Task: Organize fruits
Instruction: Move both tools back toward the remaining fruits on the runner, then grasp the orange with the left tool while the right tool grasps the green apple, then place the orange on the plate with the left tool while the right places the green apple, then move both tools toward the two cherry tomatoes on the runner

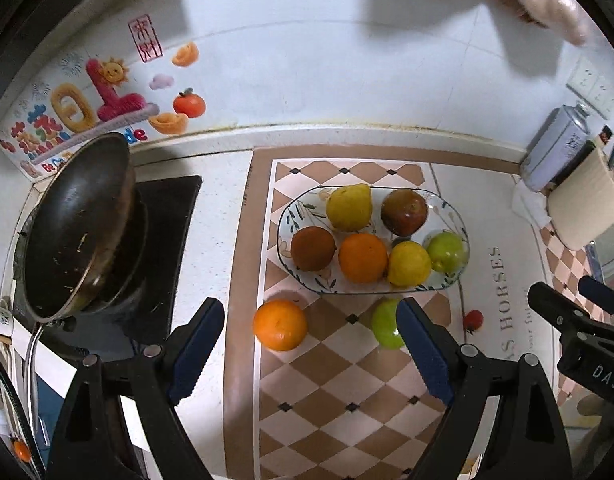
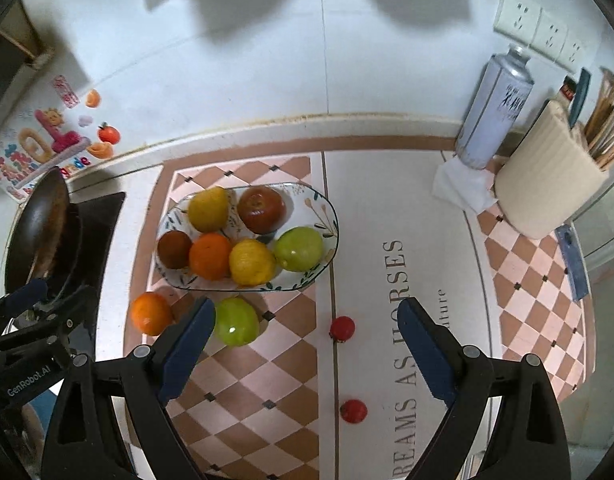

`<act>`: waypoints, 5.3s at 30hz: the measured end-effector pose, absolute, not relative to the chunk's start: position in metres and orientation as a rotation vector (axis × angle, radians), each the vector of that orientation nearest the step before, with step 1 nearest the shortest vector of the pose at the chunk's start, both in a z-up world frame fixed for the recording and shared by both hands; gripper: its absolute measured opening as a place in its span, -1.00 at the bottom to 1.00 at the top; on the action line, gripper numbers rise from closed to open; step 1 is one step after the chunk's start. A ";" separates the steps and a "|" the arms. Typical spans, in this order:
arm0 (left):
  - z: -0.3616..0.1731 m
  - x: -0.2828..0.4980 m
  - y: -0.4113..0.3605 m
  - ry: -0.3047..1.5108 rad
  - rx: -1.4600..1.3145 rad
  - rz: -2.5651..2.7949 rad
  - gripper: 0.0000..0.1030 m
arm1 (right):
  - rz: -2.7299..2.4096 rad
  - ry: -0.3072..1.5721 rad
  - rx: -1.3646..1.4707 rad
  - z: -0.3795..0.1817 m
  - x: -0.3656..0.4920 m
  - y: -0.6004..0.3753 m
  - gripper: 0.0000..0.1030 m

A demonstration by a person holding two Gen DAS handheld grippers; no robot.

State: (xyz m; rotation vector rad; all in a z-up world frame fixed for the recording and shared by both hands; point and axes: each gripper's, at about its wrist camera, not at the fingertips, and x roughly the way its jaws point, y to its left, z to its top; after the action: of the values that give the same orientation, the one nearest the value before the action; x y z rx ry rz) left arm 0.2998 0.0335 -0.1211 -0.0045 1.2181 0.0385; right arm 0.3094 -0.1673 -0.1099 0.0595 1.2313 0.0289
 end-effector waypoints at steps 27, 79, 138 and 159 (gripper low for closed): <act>-0.055 0.251 0.046 1.117 -0.046 -0.010 0.77 | 0.087 1.186 0.147 -0.056 0.267 -0.154 0.84; -0.214 0.334 0.073 1.436 -0.192 -0.054 0.22 | 0.243 1.452 0.382 -0.233 0.363 -0.156 0.16; -0.186 0.350 0.052 1.388 -0.073 0.009 0.78 | 0.046 1.372 0.026 -0.175 0.359 -0.162 0.83; -0.055 0.255 0.039 1.115 -0.041 0.008 0.78 | 0.113 1.125 0.041 -0.036 0.265 -0.162 0.83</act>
State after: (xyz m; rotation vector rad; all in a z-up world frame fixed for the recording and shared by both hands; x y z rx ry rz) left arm 0.2554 0.0387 -0.0548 -0.0412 1.1152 0.0081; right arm 0.2647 -0.1624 -0.0359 0.0409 1.1254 0.1131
